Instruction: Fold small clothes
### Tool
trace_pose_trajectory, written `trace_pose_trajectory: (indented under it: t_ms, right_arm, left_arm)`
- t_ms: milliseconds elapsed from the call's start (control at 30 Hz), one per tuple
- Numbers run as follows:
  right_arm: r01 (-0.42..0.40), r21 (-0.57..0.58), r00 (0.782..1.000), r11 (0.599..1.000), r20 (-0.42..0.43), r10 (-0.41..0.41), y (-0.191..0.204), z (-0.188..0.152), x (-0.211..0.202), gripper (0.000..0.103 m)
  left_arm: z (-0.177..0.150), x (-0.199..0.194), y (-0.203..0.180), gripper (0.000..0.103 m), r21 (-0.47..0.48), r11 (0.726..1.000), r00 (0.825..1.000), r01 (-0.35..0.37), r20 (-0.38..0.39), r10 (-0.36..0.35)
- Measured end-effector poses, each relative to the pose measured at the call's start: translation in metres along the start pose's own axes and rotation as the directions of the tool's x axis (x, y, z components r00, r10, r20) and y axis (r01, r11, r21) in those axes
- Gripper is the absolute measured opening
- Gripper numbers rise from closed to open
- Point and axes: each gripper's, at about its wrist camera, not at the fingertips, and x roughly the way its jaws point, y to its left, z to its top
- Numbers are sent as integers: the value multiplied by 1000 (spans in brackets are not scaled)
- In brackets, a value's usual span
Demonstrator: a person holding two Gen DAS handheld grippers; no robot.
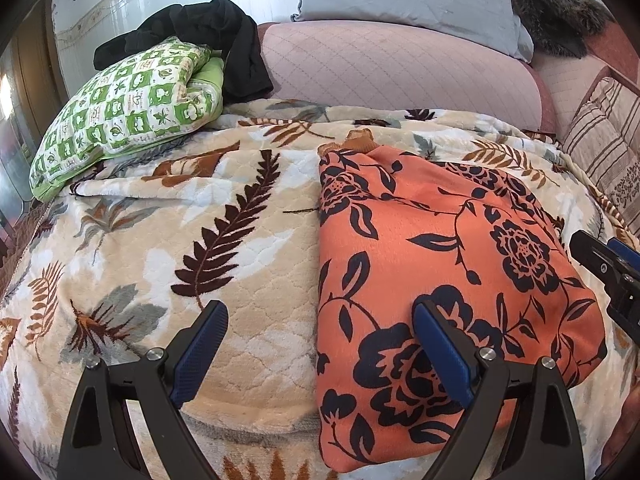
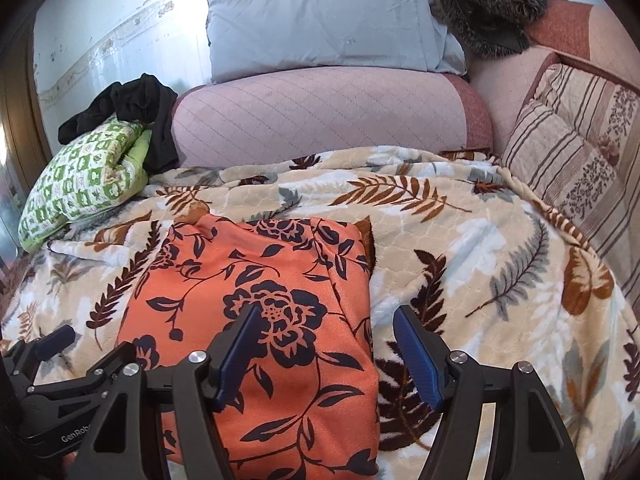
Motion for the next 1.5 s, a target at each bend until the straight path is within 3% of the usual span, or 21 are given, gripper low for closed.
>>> trace_pose_trajectory:
  t_ms: [833, 1100, 1500]
  right_arm:
    - [40, -54, 999, 998, 12, -40, 10, 6, 14, 73]
    - [37, -35, 999, 999, 4, -37, 6, 10, 20, 73]
    - [51, 4, 998, 999, -26, -50, -9, 10, 35, 73]
  left_arm:
    - [11, 3, 3, 94, -35, 999, 999, 30, -13, -31]
    - [22, 3, -4, 94, -22, 999, 1000, 29, -8, -29]
    - [22, 16, -3, 94, -40, 996, 996, 82, -26, -83]
